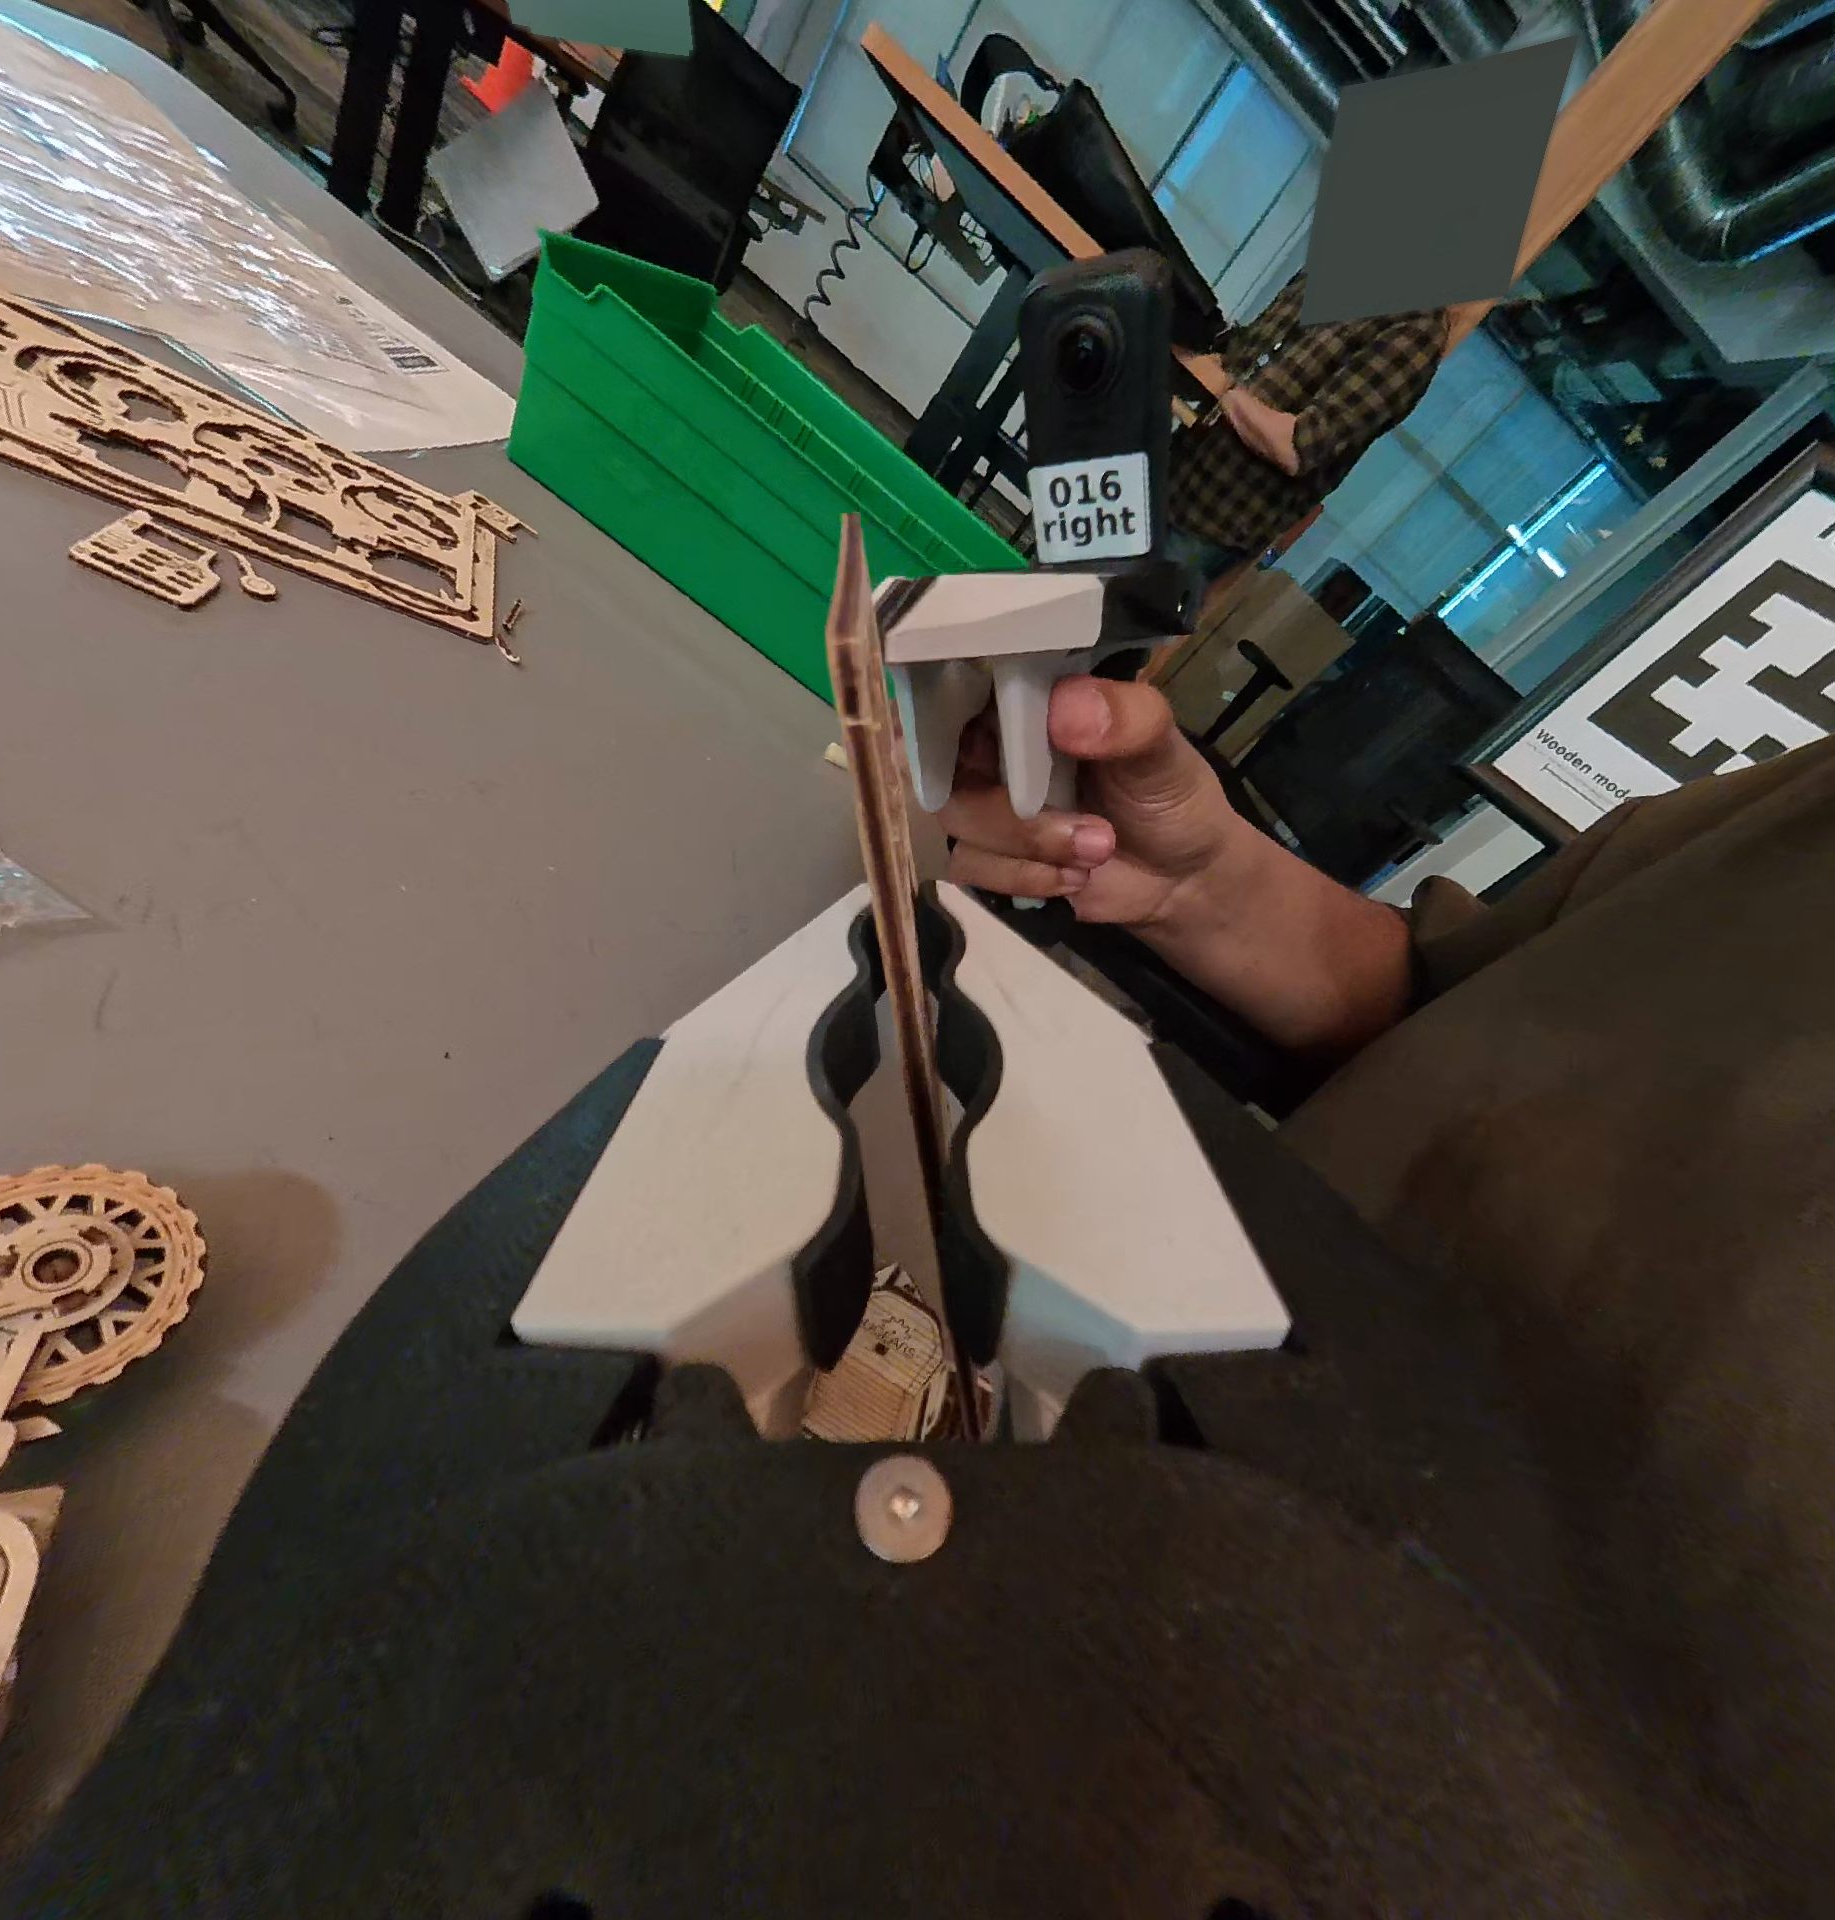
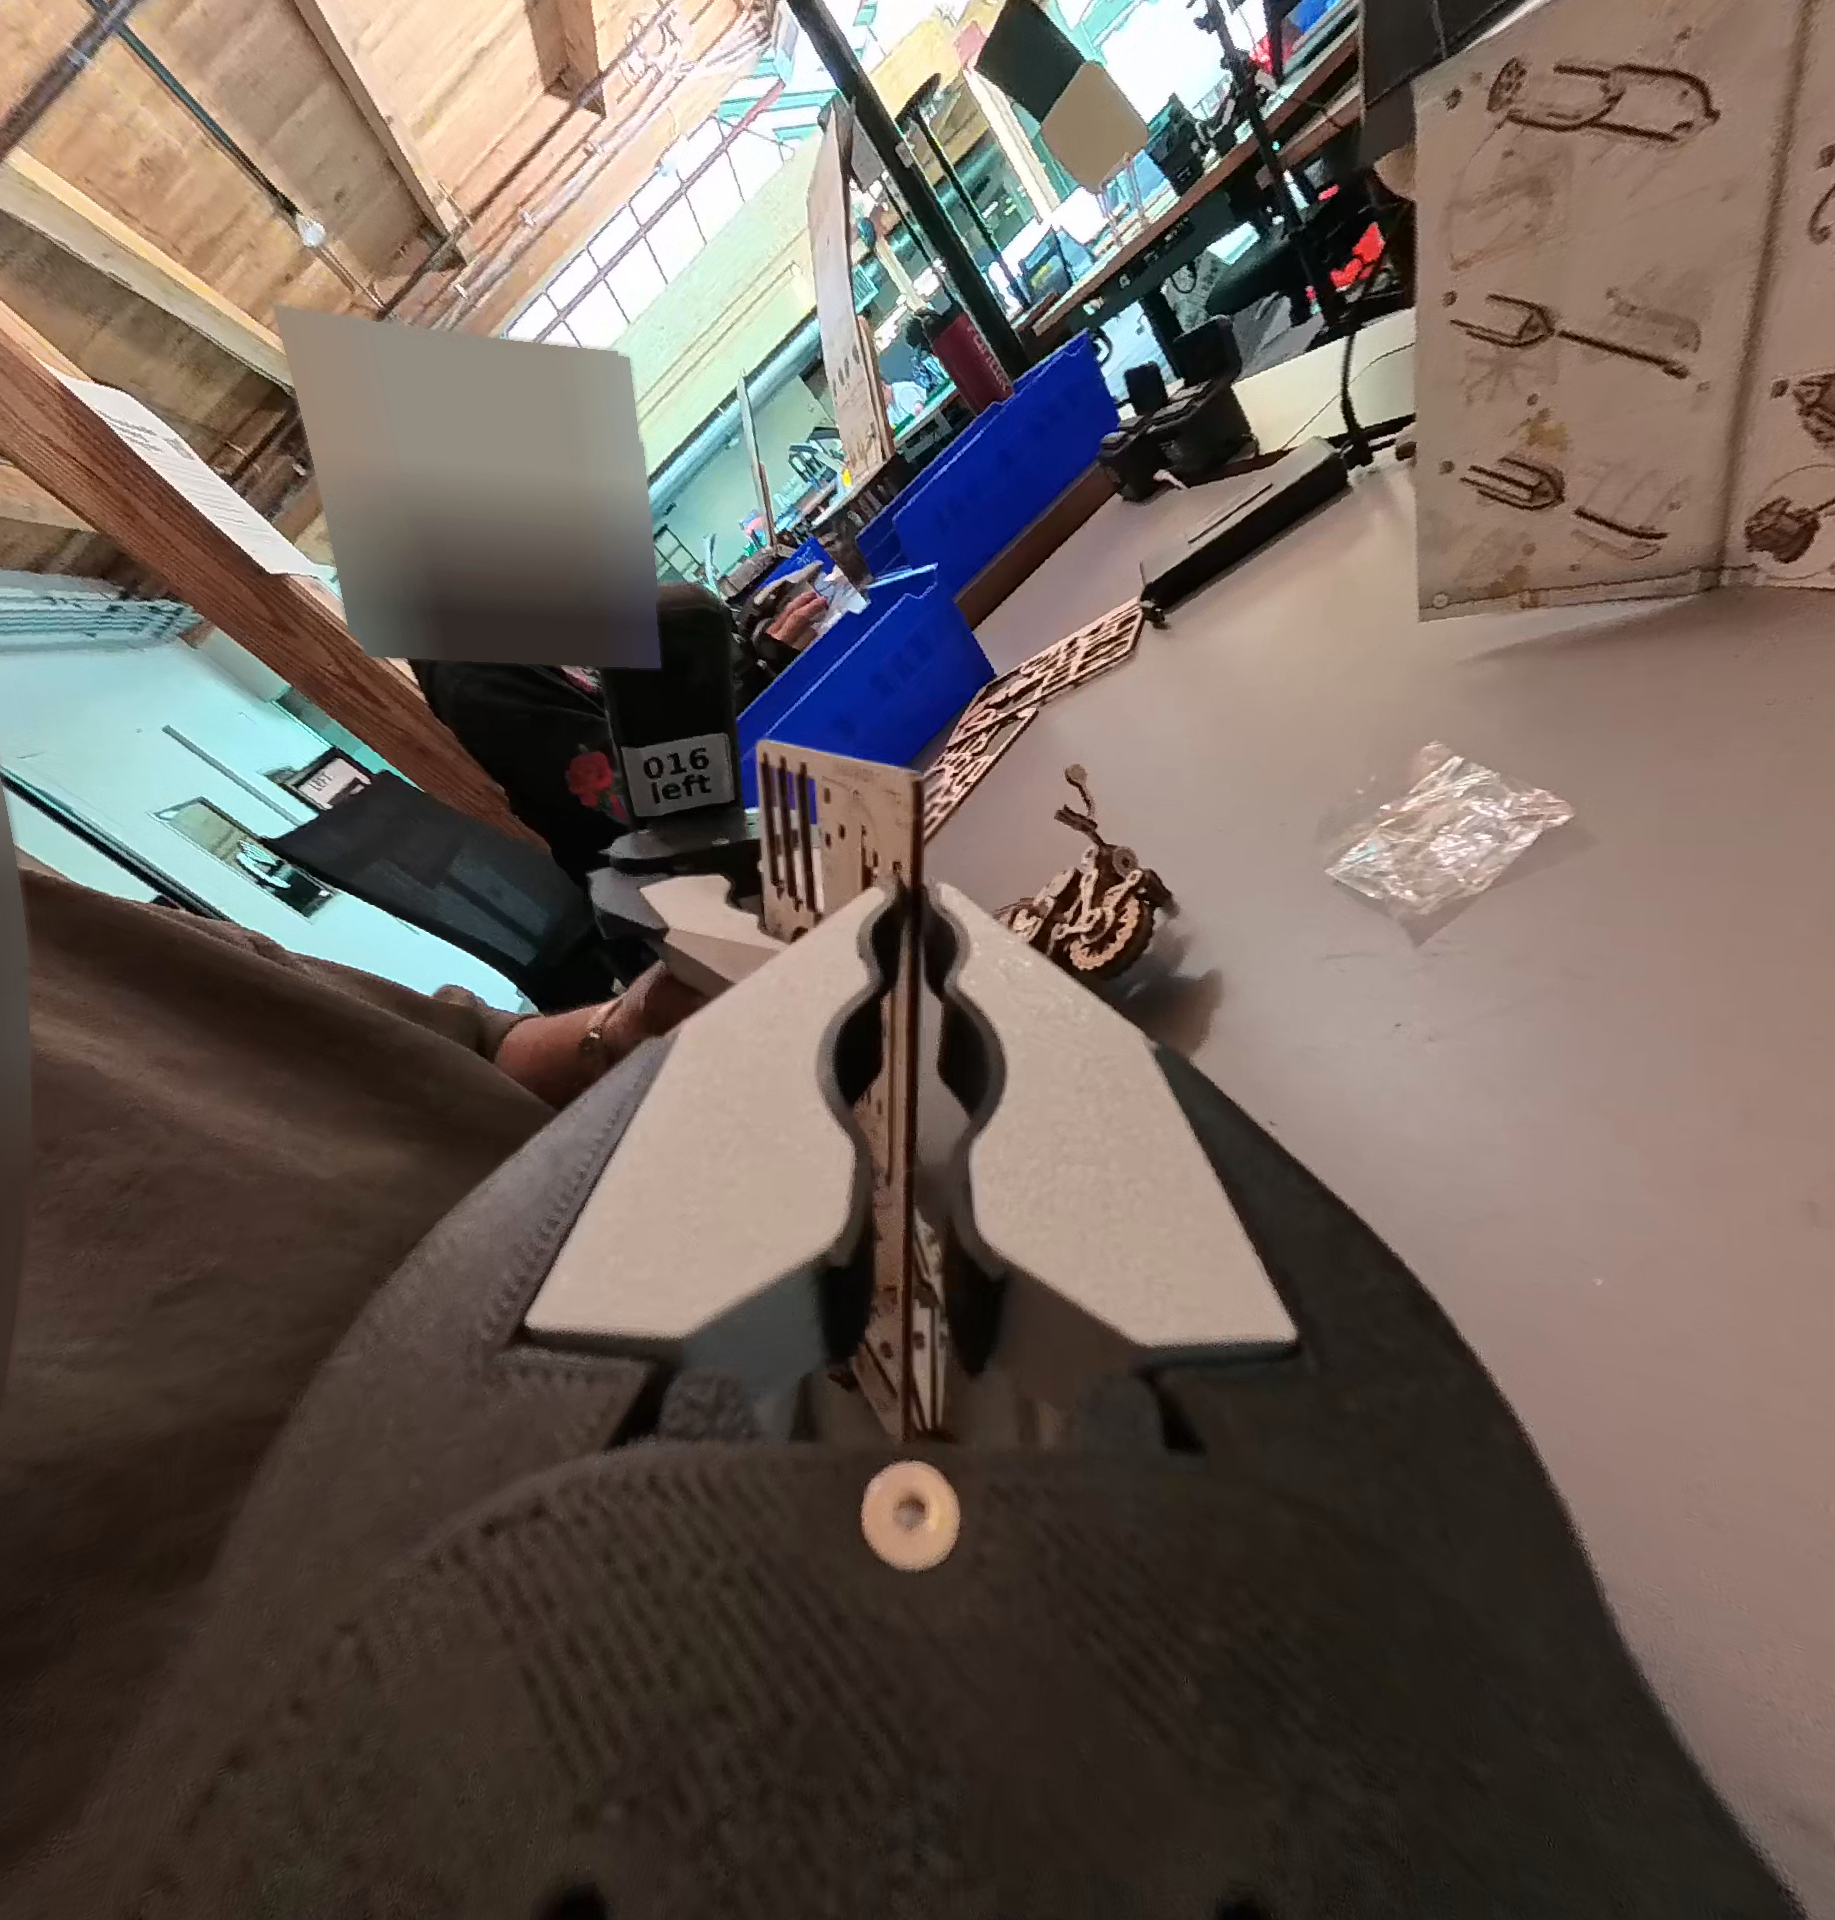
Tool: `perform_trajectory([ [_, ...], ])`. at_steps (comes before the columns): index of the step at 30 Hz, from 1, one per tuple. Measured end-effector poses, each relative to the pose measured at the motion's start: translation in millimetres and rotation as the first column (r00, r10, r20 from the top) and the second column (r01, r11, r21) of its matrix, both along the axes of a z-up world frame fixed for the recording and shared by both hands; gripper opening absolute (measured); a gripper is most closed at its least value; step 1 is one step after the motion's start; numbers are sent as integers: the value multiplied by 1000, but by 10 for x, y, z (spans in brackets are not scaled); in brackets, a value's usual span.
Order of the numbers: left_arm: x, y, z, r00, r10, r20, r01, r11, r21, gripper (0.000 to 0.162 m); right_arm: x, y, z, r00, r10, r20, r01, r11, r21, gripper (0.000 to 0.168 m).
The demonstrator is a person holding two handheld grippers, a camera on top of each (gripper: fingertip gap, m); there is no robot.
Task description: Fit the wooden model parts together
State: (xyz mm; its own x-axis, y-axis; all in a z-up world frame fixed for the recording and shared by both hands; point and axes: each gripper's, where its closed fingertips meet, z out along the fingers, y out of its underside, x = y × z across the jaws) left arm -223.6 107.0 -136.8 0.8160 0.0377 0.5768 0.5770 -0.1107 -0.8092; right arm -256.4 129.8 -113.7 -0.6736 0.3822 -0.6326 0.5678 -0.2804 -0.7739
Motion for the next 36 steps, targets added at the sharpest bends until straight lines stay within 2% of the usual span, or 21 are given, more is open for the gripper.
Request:
perform_trajectory([
  [10, -8, 1, -35, 999, 10, -39, -11, 999, -31, 2, -16, 7, -58, 996, -63, -67, 74, 982, 171, 1],
  [14, -21, -12, 2, 1000, 4, 3, -4, 1000, 2, 1, -7, -5, -5, 998, -41, -56, 47, 993, 105, 2],
  [17, -44, -33, 79, 995, -8, 96, 1, 997, 78, 1, 9, -17, -21, 1000, 11, 22, -12, 1000, 20, 11],
  [20, -60, -37, 71, 992, -11, 126, 0, 996, 89, 1, 24, -30, -13, 999, 34, 42, -33, 999, -18, 2],
  [29, -48, -31, 76, 999, 9, 52, -12, 998, 62, 1, 32, -19, -24, 999, 40, 28, -41, 999, 30, 2],
  [34, -23, -9, 73, 988, 62, -139, -66, 998, -23, 2, 32, -4, -44, 1000, 7, 0, -7, 992, 122, 2],
  [36, -23, -14, 81, 987, 67, -143, -71, 997, -24, 2, 31, -8, -42, 1000, -10, -16, 12, 988, 151, 2],
])
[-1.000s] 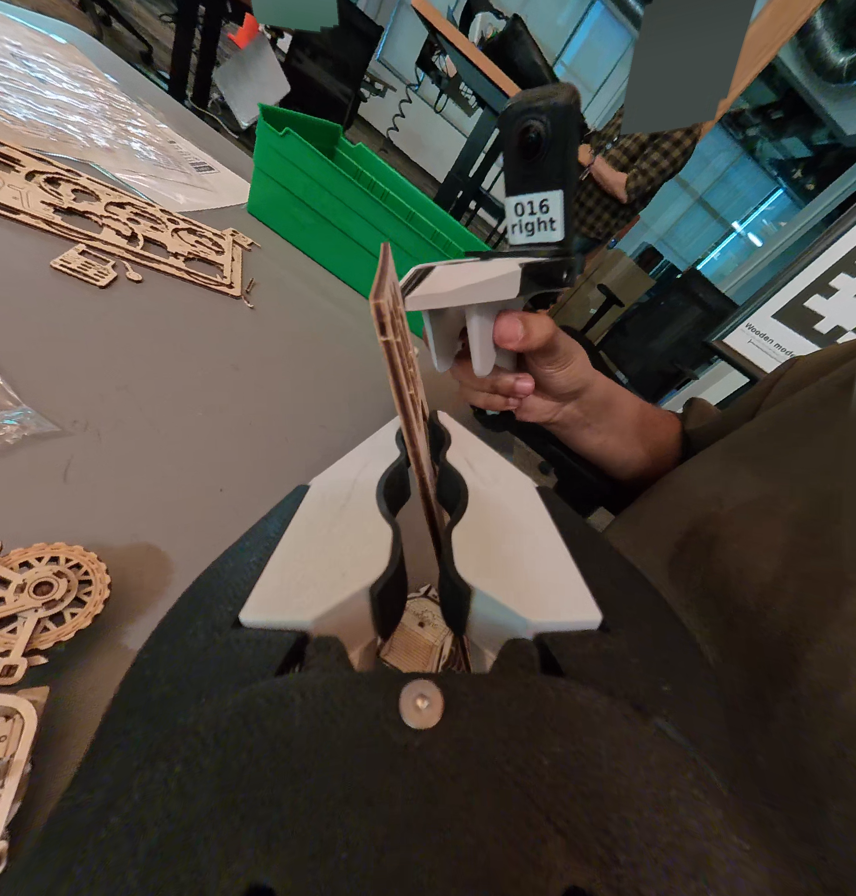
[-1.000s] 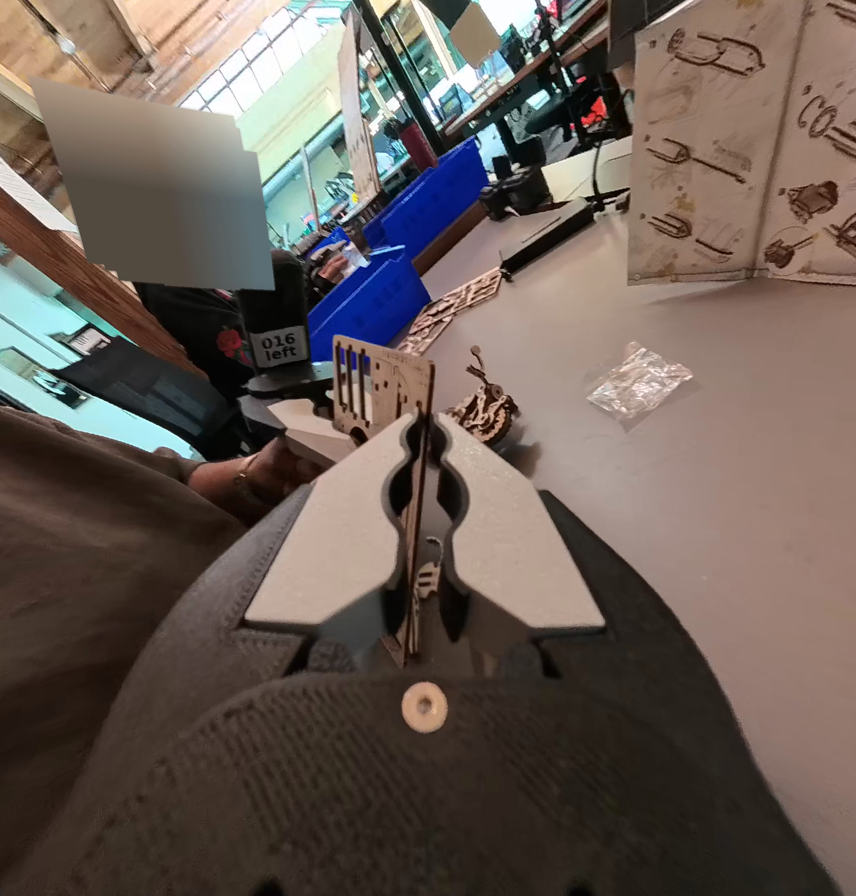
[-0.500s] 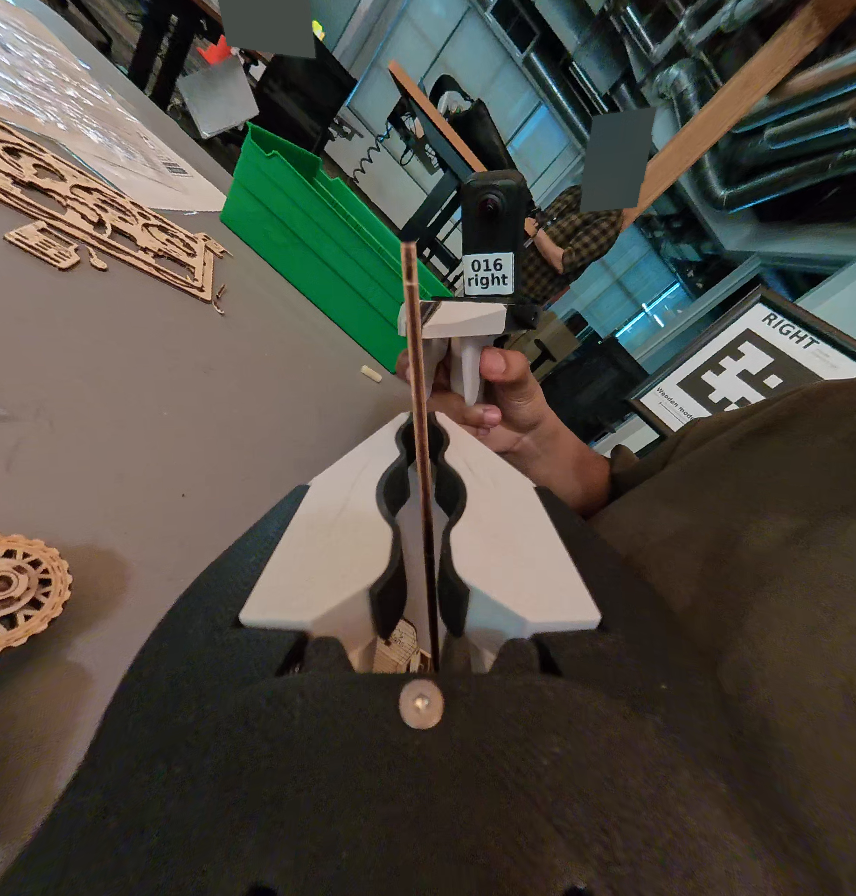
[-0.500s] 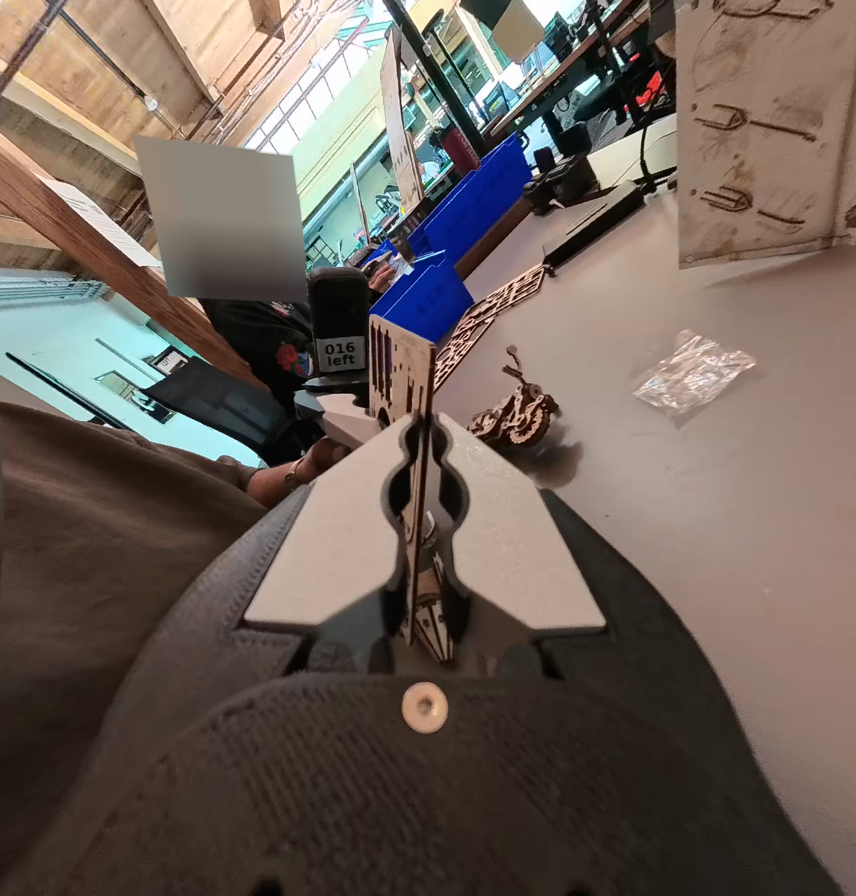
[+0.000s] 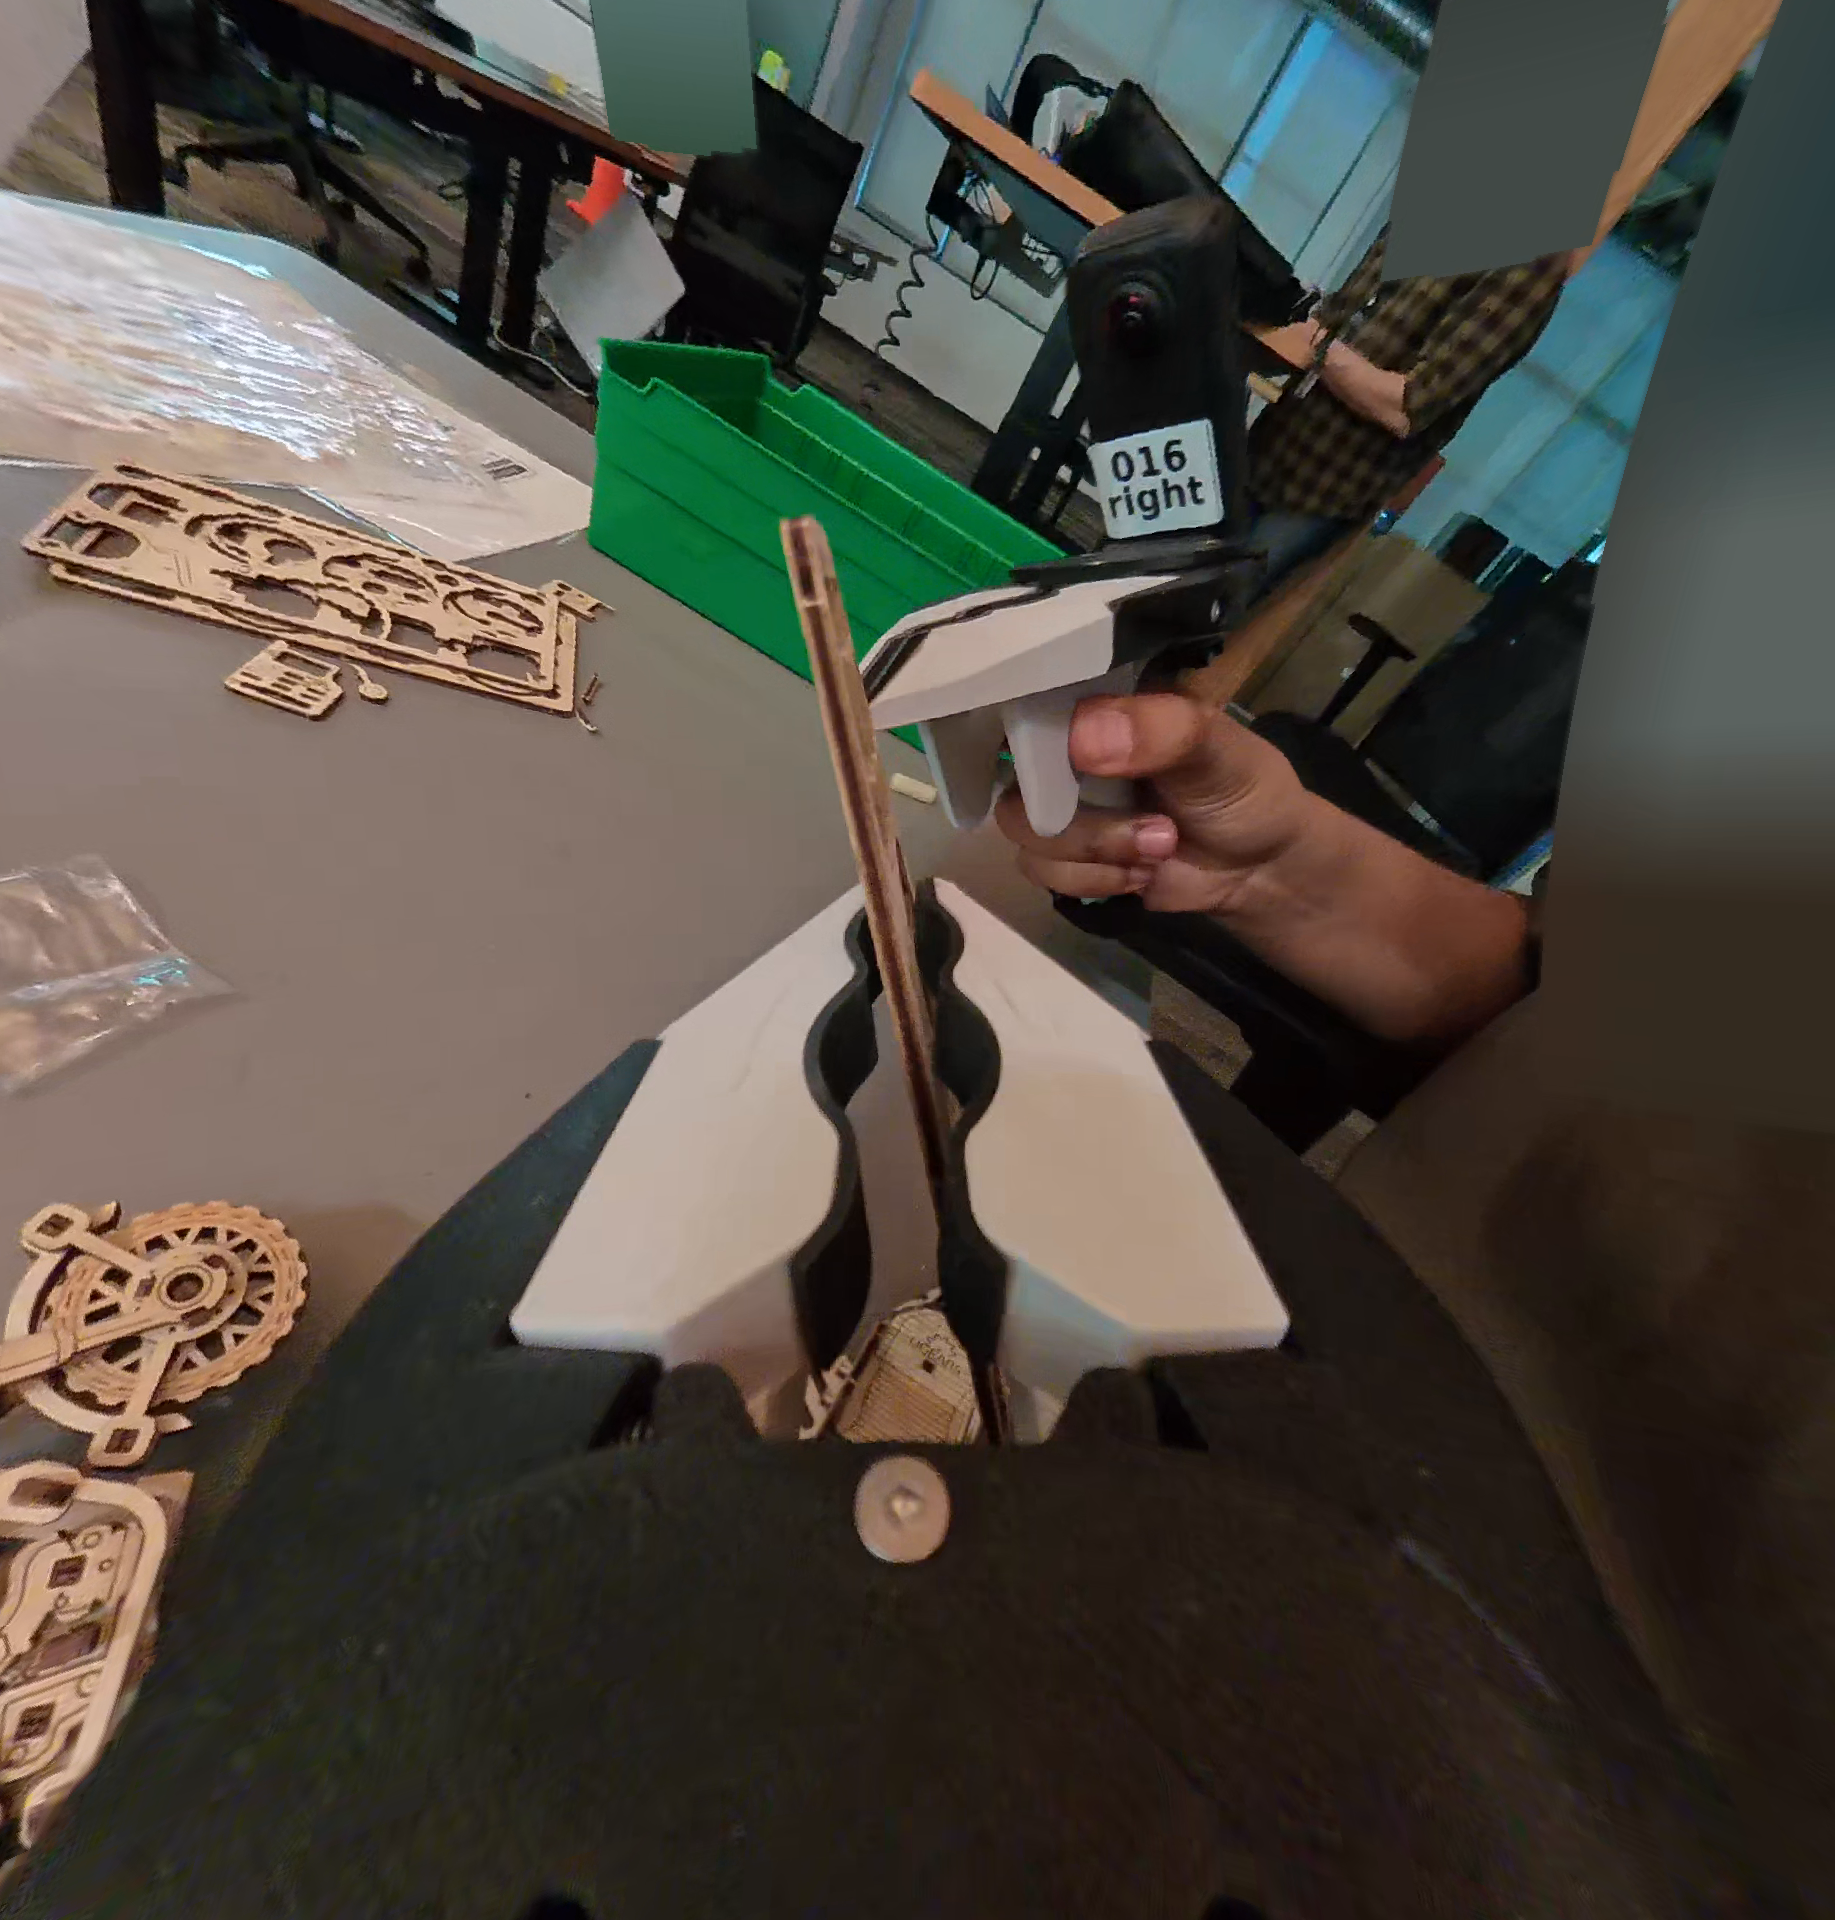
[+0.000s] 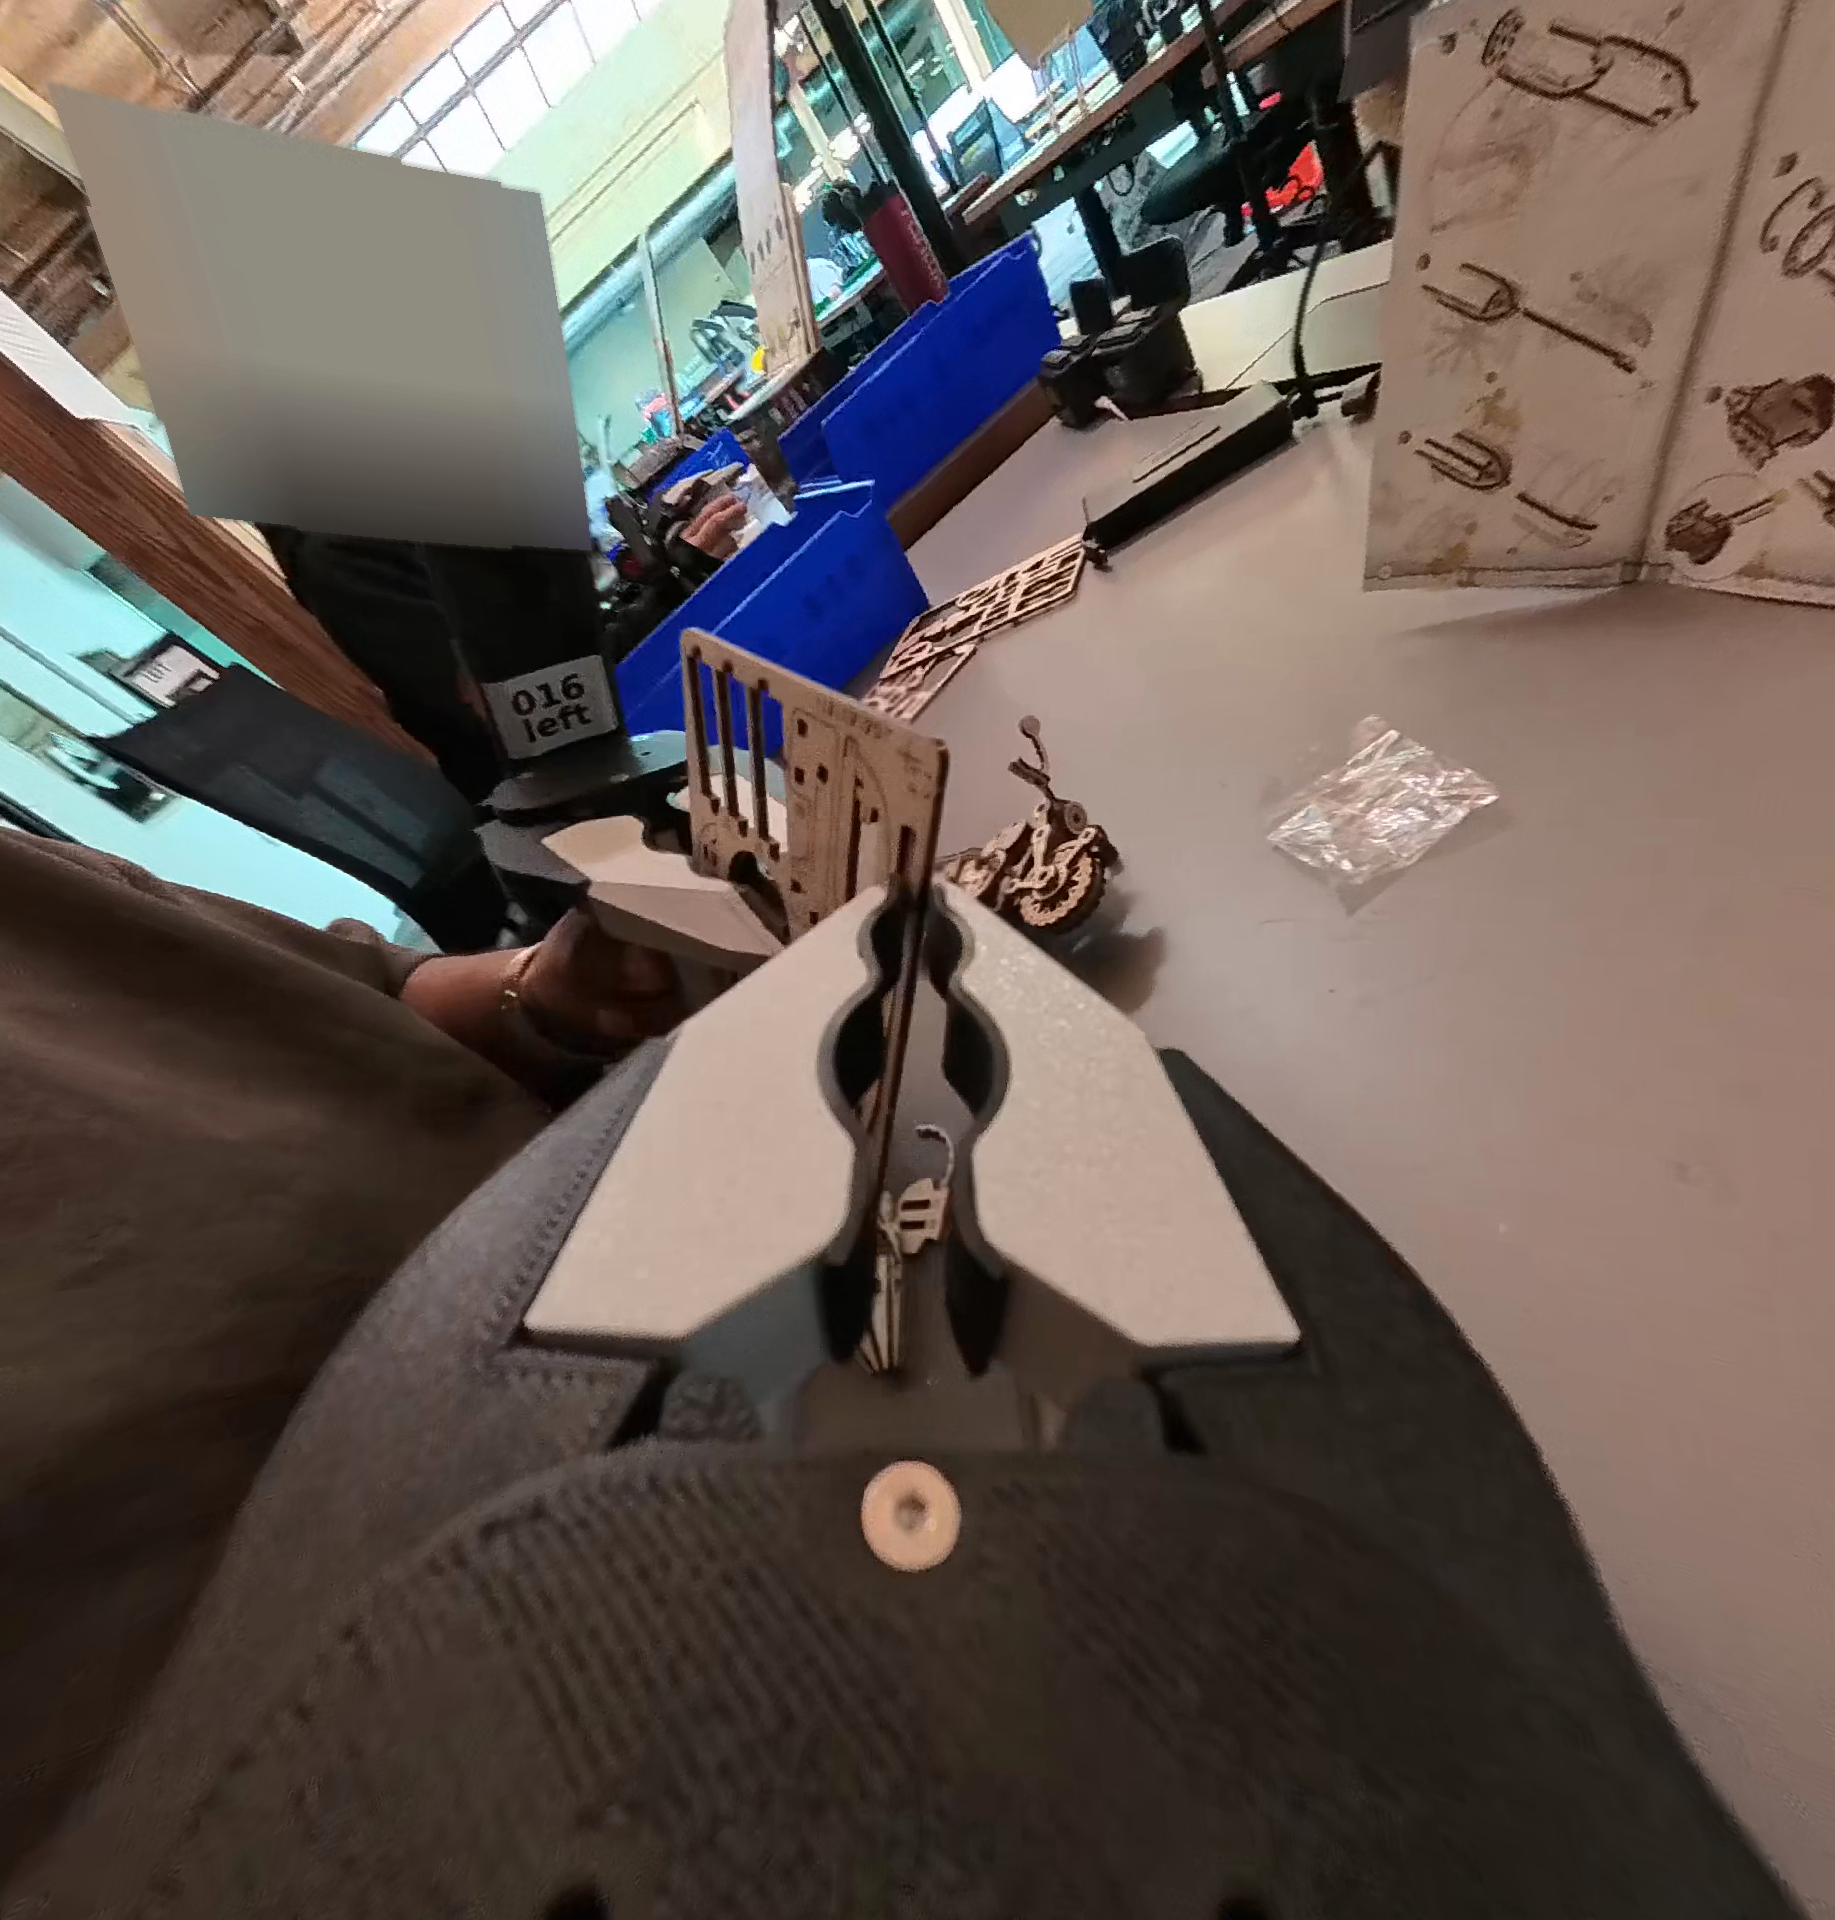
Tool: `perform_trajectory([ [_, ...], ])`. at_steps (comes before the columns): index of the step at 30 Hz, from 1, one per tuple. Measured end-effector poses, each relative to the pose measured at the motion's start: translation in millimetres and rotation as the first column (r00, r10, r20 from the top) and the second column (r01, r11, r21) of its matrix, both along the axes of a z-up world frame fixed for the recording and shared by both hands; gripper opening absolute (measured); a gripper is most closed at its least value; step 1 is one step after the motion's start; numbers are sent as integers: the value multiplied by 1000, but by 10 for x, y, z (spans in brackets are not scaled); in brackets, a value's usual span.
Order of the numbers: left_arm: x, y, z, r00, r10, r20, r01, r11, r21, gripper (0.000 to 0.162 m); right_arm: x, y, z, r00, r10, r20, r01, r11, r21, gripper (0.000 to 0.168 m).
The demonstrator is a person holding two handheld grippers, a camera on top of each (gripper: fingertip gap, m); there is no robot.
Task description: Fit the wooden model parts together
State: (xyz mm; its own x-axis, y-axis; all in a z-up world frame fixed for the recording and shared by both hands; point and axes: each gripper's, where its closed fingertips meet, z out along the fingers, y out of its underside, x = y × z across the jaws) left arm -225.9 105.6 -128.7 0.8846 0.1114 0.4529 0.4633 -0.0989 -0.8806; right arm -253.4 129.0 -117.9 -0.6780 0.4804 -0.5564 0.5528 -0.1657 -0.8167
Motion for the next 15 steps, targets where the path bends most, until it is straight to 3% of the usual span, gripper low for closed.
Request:
perform_trajectory([
  [5, -35, -18, 25, 996, -7, 87, 3, 999, 51, 2, -33, -14, 37, 996, -42, -73, 46, 998, 49, 3],
  [8, -70, -48, 101, 964, -59, 259, 14, 985, 173, 1, -42, -23, 134, 994, -45, -103, 43, 999, -29, 6],
  [10, -146, -96, 140, 924, -82, 375, -19, 966, 258, 1, -58, -7, 112, 995, -49, -91, 45, 998, -45, 20],
  [15, -278, -178, 145, 927, -40, 373, -69, 959, 275, 1, 36, -136, -15, 998, 65, 28, -62, 994, -95, 28],
])
